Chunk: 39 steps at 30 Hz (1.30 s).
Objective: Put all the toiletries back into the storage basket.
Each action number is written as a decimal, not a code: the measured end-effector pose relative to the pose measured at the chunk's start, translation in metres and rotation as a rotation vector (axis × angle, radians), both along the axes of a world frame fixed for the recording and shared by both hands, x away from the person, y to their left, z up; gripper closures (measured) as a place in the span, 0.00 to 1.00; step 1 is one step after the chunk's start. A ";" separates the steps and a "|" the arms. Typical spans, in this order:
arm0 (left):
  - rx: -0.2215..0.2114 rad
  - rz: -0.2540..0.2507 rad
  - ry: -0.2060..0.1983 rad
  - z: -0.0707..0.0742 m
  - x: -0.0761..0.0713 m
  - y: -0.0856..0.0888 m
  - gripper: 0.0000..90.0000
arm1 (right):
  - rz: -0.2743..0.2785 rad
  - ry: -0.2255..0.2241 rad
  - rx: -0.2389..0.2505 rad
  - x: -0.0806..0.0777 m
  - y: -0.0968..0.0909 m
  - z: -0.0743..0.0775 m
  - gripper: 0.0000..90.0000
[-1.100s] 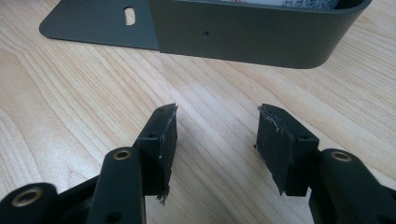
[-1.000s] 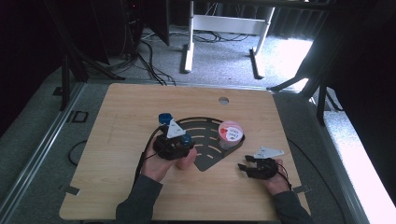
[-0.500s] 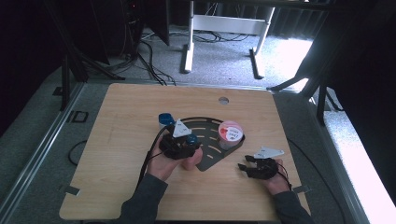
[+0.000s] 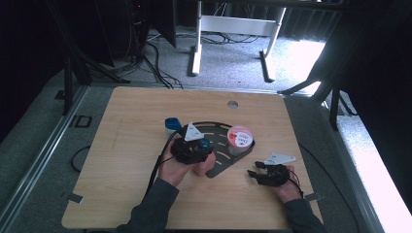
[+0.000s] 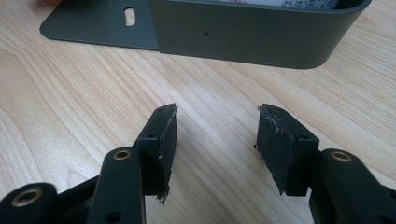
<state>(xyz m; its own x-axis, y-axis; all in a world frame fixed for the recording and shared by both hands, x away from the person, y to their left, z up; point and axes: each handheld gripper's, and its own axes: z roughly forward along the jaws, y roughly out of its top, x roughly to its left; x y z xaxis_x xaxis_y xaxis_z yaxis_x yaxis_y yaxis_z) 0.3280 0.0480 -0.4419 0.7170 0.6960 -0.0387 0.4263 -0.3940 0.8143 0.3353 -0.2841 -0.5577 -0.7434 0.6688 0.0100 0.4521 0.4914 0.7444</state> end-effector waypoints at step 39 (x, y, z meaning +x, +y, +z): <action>0.006 0.035 -0.035 0.010 0.034 -0.008 0.59 | 0.004 -0.004 -0.001 0.000 0.000 0.000 0.53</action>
